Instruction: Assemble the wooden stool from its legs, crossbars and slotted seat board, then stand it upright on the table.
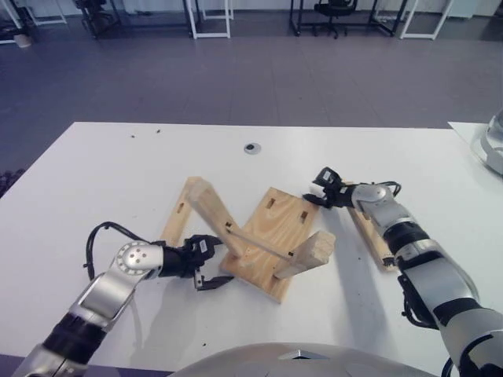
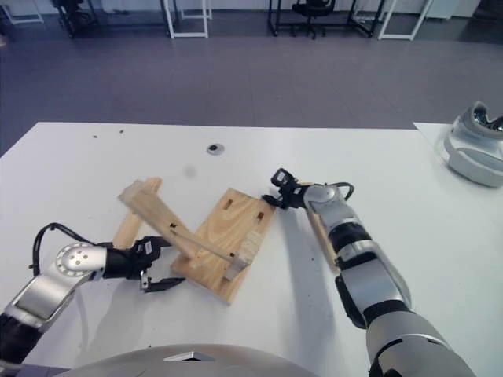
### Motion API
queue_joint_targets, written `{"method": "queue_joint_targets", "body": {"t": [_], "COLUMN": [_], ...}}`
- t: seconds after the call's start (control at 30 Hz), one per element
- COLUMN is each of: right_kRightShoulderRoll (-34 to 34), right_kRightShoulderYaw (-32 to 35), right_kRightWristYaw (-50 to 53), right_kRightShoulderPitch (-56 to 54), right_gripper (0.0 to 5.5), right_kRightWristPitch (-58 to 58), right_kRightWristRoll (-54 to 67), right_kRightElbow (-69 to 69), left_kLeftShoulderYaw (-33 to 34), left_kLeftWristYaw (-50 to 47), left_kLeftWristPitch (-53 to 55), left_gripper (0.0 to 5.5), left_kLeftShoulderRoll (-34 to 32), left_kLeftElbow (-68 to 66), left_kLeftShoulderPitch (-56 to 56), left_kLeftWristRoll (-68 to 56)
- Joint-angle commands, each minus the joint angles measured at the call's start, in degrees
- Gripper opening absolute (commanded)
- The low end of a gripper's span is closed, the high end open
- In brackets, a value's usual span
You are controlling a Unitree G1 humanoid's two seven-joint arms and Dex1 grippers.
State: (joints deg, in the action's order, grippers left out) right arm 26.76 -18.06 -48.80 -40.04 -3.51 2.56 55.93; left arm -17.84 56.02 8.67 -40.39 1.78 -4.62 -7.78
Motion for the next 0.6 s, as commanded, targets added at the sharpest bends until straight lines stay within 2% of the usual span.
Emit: {"method": "queue_joint_targets", "body": {"t": [0.03, 0.13, 0.2, 0.27, 0.33, 0.4, 0.47, 0.53, 0.6], "right_kRightShoulderRoll": [5.63, 11.86, 14.62, 15.06, 13.16, 11.33, 7.33, 3.07, -0.54], "right_kRightShoulderYaw": [1.74, 3.39, 5.50, 8.81, 12.00, 12.04, 9.82, 6.16, 3.28], "right_kRightWristYaw": [-18.86, -21.38, -21.82, -18.80, -11.19, -5.02, -0.14, 5.51, 9.44], "right_kRightShoulderPitch": [11.21, 20.34, 24.18, 24.06, 19.27, 14.46, 7.99, 2.03, -2.45], "right_gripper": [2.88, 2.88, 2.88, 2.88, 2.88, 2.88, 2.88, 2.88, 2.88], "right_kRightWristPitch": [-3.56, -1.04, 2.26, 3.01, 2.73, 0.48, -2.49, -6.07, -9.01], "right_kRightWristRoll": [4.97, 8.36, 11.34, 11.31, 9.20, 4.99, 0.17, -5.89, -10.77], "right_kRightElbow": [-9.65, -25.28, -34.11, -35.99, -31.36, -25.37, -15.90, -5.06, 4.14], "left_kLeftShoulderYaw": [-0.21, 2.83, 4.71, 7.77, 10.71, 13.36, 14.34, 9.70, 6.04], "left_kLeftWristYaw": [-10.78, -14.33, -13.88, -10.59, -6.17, -1.82, 5.85, 10.15, 9.79], "left_kLeftWristPitch": [-9.75, -16.44, -19.78, -22.82, -25.25, -23.58, -14.58, -10.07, -7.29], "left_gripper": [4.65, 4.65, 4.65, 4.65, 4.65, 4.65, 4.65, 4.65, 4.65], "left_kLeftShoulderRoll": [11.84, 13.01, 10.35, 6.30, 2.22, -0.66, -4.78, -8.19, -7.41], "left_kLeftElbow": [-34.20, -49.41, -51.82, -51.20, -48.11, -39.77, -22.32, -10.85, -6.41], "left_kLeftShoulderPitch": [-23.92, -32.06, -32.53, -30.12, -26.43, -22.00, -11.20, -1.67, 0.62], "left_kLeftWristRoll": [8.72, 8.95, 8.36, 5.87, 3.74, 0.25, -7.51, -6.20, -2.85]}}
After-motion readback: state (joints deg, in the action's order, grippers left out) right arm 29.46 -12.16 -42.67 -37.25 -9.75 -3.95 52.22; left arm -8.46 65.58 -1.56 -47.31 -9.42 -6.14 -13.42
